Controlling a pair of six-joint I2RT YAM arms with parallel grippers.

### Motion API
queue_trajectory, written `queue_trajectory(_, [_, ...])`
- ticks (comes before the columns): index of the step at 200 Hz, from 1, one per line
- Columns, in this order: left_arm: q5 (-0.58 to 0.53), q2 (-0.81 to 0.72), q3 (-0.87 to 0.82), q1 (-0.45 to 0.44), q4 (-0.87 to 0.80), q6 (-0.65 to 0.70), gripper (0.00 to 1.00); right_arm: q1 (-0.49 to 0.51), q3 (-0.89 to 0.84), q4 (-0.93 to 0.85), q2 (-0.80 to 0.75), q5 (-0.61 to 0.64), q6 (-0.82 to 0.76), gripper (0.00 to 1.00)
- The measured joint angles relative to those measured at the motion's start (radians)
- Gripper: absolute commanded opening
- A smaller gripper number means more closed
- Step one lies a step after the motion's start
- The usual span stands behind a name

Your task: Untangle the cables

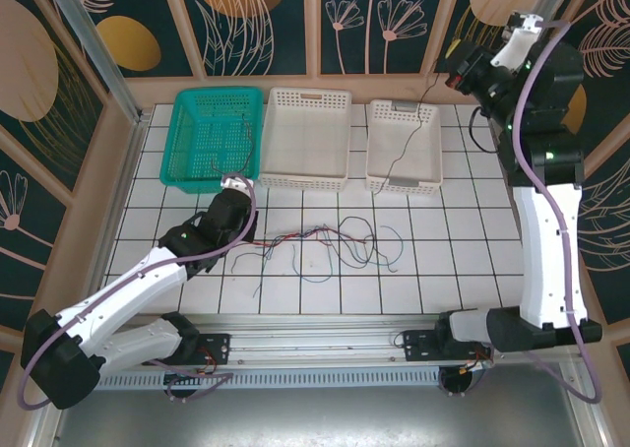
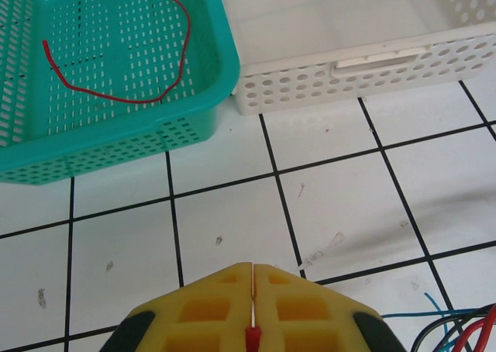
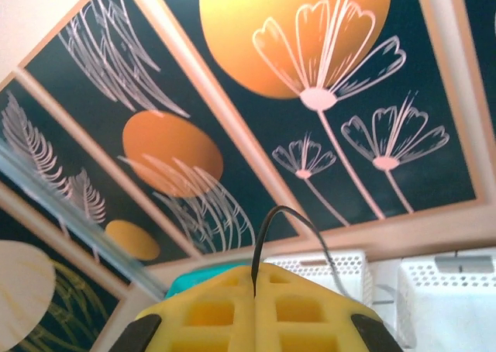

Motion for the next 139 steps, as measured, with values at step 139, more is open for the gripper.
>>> queue_trajectory(139, [0.0,0.003,-0.012,0.0,0.017,0.024,0.0,0.044,0.219,0.014,0.306,0.217,-0.096,0.0])
